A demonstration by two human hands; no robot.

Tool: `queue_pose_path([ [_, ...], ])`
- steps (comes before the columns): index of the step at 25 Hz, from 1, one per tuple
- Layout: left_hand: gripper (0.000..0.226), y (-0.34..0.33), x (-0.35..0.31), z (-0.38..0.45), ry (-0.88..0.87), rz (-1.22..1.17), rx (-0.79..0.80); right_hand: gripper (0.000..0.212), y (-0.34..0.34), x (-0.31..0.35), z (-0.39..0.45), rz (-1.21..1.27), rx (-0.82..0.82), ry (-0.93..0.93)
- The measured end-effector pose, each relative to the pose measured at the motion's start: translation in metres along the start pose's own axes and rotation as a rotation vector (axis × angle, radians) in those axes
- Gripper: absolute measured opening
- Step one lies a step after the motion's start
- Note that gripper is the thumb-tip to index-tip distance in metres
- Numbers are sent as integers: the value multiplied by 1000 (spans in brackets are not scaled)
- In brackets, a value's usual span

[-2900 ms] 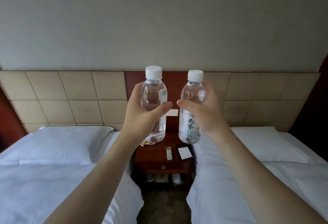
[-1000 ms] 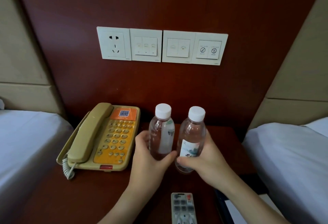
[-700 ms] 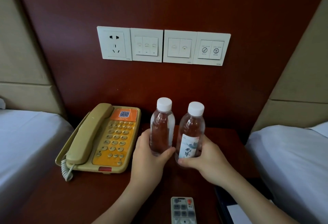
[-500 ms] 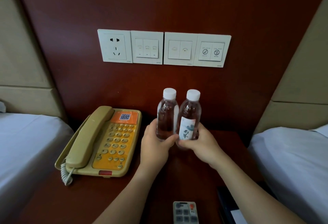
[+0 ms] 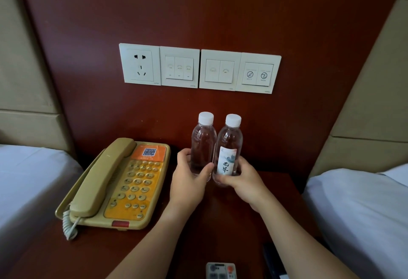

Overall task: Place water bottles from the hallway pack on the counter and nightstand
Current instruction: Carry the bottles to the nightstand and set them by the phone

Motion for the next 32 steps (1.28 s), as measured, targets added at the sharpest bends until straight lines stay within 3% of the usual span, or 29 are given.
queue_pose_path([
  [3, 75, -1, 1, 2, -26, 84, 0, 48, -2, -1, -1, 14, -4, 4],
  [9, 55, 1, 8, 4, 42, 9, 7, 49, -4, -2, -3, 30, 4, 25],
  [14, 57, -3, 7, 7, 18, 144, 2, 51, -6, -9, 3, 40, -22, 0],
  [18, 53, 0, 11, 7, 41, 69, 41, 54, -4, -8, 7, 16, 14, -15],
  [22, 67, -2, 9, 8, 49, 114, 73, 57, -2, -6, 9, 8, 59, -35],
  [32, 60, -1, 16, 12, 55, 79, 127, 54, 5, -3, 13, -63, 159, -26],
])
Point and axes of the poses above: each hand's wrist, its own z-axis towards the middle knuckle, its own y-axis out of the back of the hand, x = y × z, the point moved 3 cm from there along z, towards the middle knuckle, and after that the axes turned 2 degrees about x, right-handed, at the moved point
